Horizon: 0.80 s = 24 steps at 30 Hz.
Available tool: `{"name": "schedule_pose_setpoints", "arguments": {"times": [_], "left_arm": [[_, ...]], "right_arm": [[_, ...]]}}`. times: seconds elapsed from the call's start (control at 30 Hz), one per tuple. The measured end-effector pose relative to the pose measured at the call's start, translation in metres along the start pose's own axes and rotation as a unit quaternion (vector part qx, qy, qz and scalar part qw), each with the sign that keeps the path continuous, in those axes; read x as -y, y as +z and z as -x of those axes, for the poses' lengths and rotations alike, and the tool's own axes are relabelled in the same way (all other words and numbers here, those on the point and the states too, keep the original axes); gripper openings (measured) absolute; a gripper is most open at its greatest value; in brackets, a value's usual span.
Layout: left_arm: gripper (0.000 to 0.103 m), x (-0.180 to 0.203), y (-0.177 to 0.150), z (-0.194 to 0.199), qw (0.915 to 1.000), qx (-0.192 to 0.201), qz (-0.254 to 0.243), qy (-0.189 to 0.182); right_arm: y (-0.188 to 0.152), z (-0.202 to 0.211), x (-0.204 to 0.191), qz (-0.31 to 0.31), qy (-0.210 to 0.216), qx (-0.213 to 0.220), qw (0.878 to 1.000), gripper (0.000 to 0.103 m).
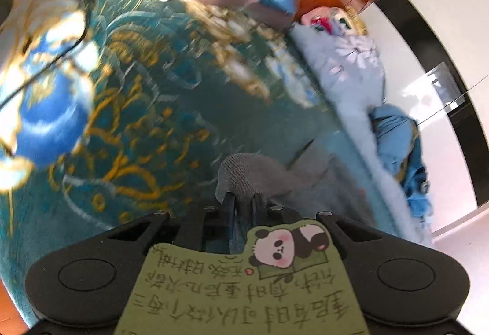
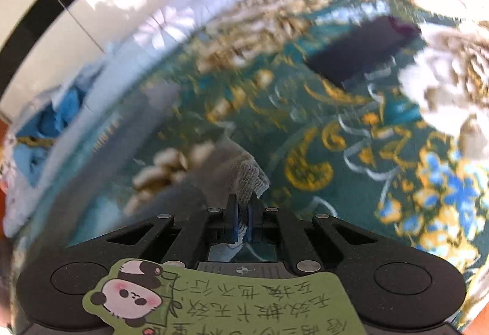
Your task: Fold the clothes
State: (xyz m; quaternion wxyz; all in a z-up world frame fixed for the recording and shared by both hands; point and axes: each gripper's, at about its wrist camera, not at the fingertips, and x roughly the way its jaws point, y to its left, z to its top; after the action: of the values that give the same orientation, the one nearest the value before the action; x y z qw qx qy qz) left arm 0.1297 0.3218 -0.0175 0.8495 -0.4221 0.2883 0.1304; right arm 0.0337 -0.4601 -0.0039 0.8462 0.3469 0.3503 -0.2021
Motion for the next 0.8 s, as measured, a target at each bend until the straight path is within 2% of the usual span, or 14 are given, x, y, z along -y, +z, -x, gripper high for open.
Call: {"name": "schedule_pose_setpoints", "arguments": {"times": [0.1, 0.13, 0.17, 0.2, 0.23, 0.33, 0.37, 0.43, 0.57, 0.7, 0.8], "left_arm": [[0.015, 0.005, 0.003, 0.000, 0.9999, -0.004, -0.017, -0.002], [0.023, 0.007, 0.006, 0.003, 0.9998, -0.007, -0.018, -0.002], [0.032, 0.008, 0.008, 0.009, 0.9998, 0.000, -0.021, 0.002], [0.038, 0.009, 0.010, 0.017, 0.9996, 0.011, -0.025, 0.008], [0.048, 0.010, 0.013, 0.025, 0.9990, 0.024, -0.032, 0.018], [0.050, 0.019, 0.024, 0.040, 0.9958, 0.058, -0.058, 0.040], [0.050, 0.026, 0.027, 0.040, 0.9955, 0.064, -0.059, 0.037], [0.053, 0.041, 0.031, 0.037, 0.9953, 0.070, -0.062, 0.024], [0.054, 0.073, 0.022, 0.020, 0.9960, 0.042, -0.079, -0.010], [0.055, 0.088, 0.011, 0.010, 0.9964, 0.031, -0.077, -0.018], [0.055, 0.088, 0.009, 0.007, 0.9969, 0.030, -0.073, -0.009]], "right_arm": [[0.000, -0.001, -0.004, 0.022, -0.005, -0.005, 1.000, 0.006], [0.002, 0.001, -0.004, 0.027, -0.010, -0.003, 1.000, 0.009], [0.004, 0.007, -0.006, 0.036, -0.023, 0.005, 0.999, 0.021], [0.006, 0.013, -0.008, 0.048, -0.038, 0.016, 0.998, 0.028], [0.009, 0.019, -0.009, 0.062, -0.055, 0.032, 0.996, 0.043], [0.023, 0.025, -0.016, 0.097, -0.085, 0.066, 0.989, 0.045], [0.032, 0.020, -0.022, 0.104, -0.077, 0.067, 0.989, 0.045], [0.052, -0.003, -0.043, 0.097, -0.031, 0.053, 0.993, 0.044], [0.089, -0.065, -0.099, 0.084, 0.050, 0.008, 0.995, 0.043], [0.114, -0.131, -0.149, 0.052, 0.058, -0.036, 0.996, 0.043], [0.127, -0.167, -0.167, 0.024, 0.041, -0.055, 0.997, 0.040]]}}
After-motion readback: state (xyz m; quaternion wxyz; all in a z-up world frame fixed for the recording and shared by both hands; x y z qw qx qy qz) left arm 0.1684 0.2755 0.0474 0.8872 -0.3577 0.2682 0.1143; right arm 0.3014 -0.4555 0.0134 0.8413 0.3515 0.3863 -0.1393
